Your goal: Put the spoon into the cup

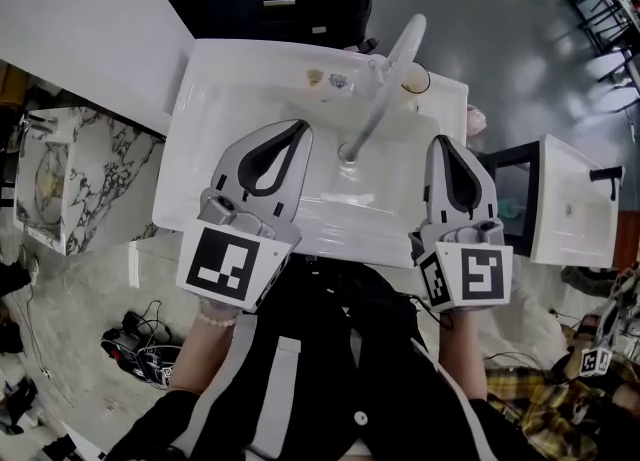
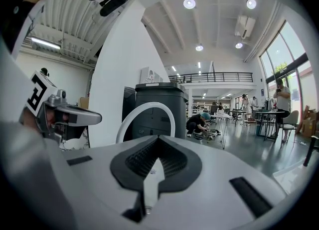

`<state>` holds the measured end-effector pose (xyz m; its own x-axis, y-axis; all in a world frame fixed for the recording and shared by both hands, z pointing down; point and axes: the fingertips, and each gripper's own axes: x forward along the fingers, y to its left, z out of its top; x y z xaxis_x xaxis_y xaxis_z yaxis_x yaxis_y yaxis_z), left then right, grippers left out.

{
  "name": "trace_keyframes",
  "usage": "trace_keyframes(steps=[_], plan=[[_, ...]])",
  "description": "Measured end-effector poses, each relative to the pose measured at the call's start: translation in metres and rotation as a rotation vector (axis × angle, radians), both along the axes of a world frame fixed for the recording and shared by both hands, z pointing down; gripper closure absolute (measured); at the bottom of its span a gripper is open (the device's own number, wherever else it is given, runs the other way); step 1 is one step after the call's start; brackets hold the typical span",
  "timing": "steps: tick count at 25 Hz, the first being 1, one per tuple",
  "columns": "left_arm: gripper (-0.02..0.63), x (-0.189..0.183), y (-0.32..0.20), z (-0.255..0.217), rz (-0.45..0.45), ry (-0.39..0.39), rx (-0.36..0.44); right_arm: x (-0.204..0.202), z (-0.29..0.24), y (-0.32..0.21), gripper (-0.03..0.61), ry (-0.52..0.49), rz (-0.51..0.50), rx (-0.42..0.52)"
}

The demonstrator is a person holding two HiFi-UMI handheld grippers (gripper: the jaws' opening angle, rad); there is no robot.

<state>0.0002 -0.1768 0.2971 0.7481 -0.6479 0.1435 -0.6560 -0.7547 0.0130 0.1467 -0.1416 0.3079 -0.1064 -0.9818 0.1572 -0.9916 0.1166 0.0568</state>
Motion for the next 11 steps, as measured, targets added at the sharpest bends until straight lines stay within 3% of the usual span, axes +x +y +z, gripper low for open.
trace_keyframes(steps=[11], plan=[[0.617, -0.0058, -0.0026, 0.0001, 0.006, -0.030, 0.013, 0.0002, 0.0033, 0.0016, 0.577, -0.004, 0.009, -0.008]])
